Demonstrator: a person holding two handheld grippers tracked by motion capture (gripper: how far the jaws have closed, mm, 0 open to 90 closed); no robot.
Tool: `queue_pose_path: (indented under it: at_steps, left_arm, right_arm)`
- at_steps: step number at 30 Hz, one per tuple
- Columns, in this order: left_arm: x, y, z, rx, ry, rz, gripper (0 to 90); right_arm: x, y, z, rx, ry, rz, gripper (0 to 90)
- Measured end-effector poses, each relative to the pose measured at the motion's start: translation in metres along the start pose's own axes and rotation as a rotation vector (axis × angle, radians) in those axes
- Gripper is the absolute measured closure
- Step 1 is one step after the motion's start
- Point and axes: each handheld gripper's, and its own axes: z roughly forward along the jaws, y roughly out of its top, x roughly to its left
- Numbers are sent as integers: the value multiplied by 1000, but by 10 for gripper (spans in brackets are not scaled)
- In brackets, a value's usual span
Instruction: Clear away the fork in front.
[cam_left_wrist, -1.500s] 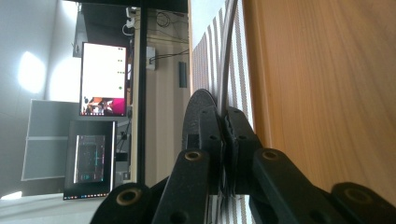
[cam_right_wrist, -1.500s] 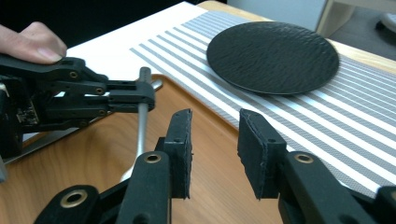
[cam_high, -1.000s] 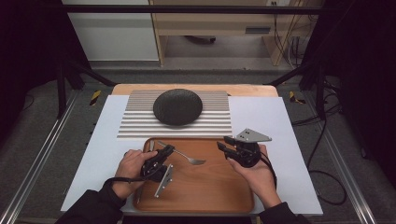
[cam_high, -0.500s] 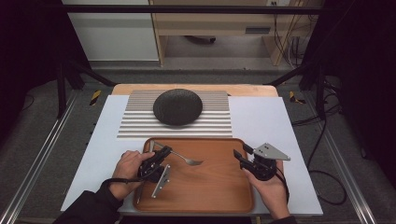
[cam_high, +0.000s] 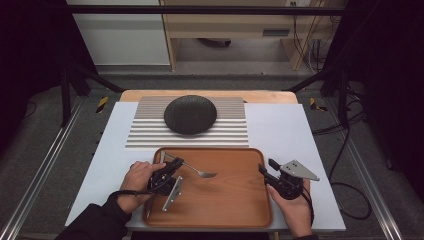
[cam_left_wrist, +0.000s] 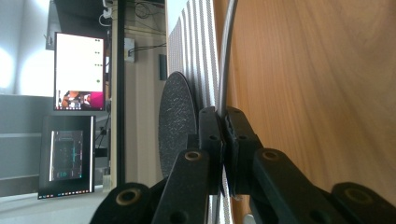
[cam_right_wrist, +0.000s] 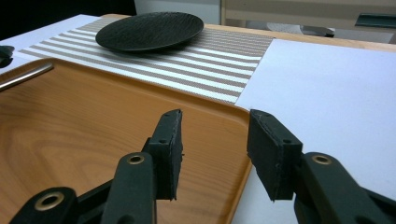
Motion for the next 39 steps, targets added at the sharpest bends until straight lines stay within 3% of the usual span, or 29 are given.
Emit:
queue_pose_path:
  at_steps: [9, 20, 30, 39]
  left_arm:
    - [11, -6, -1, 10, -26, 43, 872]
    - [27, -18, 7, 17, -148, 109, 872]
    - [36, -28, 18, 14, -260, 113, 871]
    - [38, -26, 22, 12, -313, 123, 871]
  right_arm:
    - [-5, -2, -4, -10, -16, 21, 555]
    - [-6, -3, -4, -9, -23, 32, 555]
    - [-9, -5, -5, -11, -28, 45, 555]
    - [-13, -5, -8, -28, -40, 71, 555]
